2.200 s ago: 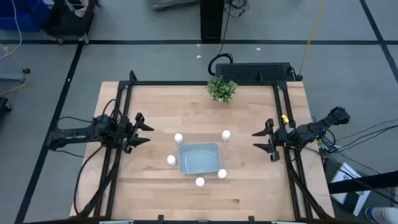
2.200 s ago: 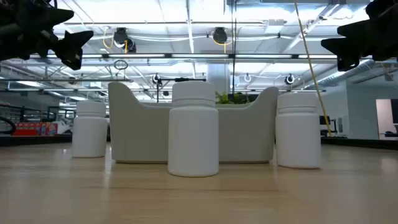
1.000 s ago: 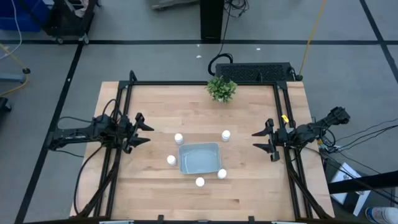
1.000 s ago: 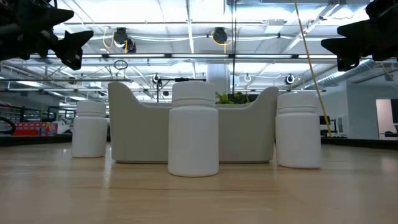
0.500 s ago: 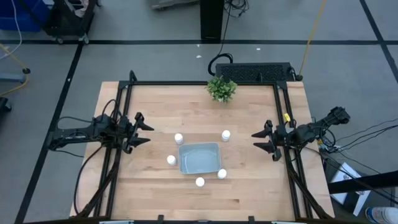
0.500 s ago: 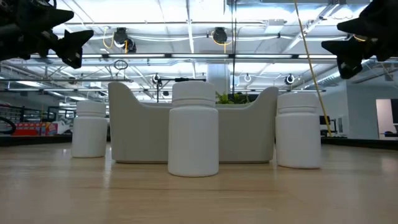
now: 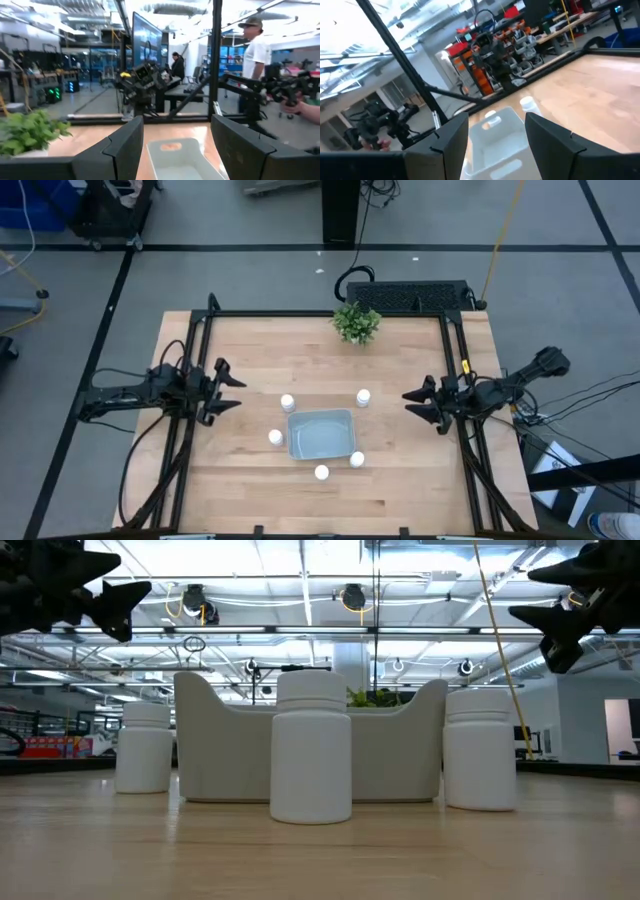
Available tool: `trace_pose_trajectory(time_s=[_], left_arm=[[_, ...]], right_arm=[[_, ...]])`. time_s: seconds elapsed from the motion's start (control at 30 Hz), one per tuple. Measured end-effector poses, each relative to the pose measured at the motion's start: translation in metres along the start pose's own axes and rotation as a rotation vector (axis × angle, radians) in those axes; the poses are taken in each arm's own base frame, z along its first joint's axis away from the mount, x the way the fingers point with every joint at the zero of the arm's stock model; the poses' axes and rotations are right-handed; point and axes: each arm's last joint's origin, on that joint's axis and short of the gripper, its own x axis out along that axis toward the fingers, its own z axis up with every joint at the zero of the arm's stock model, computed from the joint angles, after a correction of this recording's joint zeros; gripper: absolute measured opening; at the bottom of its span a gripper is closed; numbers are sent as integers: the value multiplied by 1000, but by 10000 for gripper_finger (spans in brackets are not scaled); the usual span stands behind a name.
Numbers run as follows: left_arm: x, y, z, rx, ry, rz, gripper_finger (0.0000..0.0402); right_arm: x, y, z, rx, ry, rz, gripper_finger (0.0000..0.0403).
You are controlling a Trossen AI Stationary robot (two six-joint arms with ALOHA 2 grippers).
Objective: Pick and place pill bottles into a basket
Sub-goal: Put the white pill bottle into the white bin
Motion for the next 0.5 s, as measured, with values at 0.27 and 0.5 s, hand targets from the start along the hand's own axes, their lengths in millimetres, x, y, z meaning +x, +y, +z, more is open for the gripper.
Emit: trace_pose_trajectory(time_s=[0.27,0.5], left_arm=[[0,2,9,-50,-97,76,239],[-2,1,18,-197,-197,46,239]], right_arm=[[15,1,-10,-55,16,-86,192],[40,11,-7,-170,105,-140,187]])
